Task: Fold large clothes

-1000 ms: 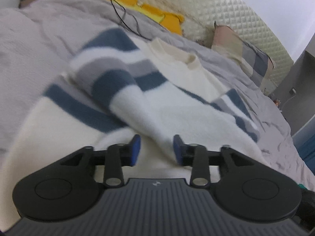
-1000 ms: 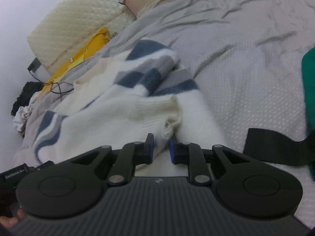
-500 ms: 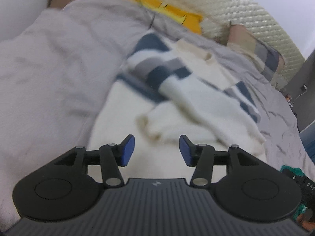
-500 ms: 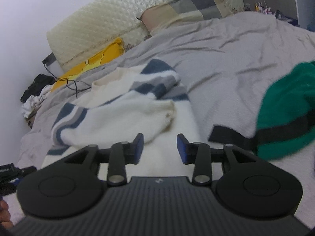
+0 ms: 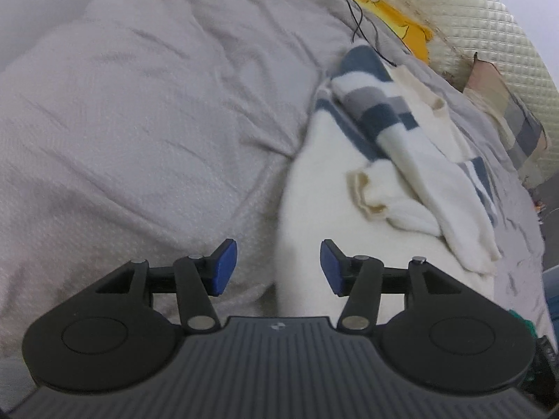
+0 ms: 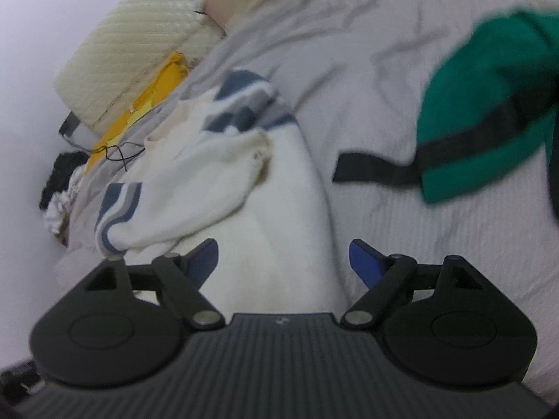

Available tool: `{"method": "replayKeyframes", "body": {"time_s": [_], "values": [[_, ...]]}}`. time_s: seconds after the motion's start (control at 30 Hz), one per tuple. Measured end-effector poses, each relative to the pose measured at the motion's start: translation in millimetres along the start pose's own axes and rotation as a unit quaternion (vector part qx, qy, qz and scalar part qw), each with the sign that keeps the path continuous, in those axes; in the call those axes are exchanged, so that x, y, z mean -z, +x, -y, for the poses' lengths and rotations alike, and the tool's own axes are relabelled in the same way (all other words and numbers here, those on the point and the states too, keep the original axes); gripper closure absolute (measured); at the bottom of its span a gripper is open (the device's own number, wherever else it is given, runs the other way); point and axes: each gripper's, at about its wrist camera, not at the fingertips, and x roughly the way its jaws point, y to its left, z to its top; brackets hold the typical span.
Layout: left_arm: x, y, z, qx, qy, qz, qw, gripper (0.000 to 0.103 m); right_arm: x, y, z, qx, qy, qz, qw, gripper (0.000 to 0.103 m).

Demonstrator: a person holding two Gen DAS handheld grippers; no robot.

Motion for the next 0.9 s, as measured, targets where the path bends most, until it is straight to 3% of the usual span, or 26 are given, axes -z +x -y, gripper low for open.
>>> {"method": "replayKeyframes", "body": {"time_s": [0.2,0.4,0.73,0.9], "values": [[3,18,16,-0.003,0.023,-0.003,0.9997,0.044,3,16,19,0.0,0.068,-0.031,0.997,0.019],[-2,47,12,0.003,-0.011,-0.025,0.9996,0.044,9,28,19,-0.035,0.097,-0.048,0.994,0.018],[-1,61,18,0.067,-0.009,-0.041,0.9969,0.044,9,28,12,-0.08,0.093,-0.056,0.991,0.018],[0,48,26,0.156,0.006,-0.021,0.9876,0.044,9,26,12,-0.103,0.102,-0.052,0.988,0.017]]}}
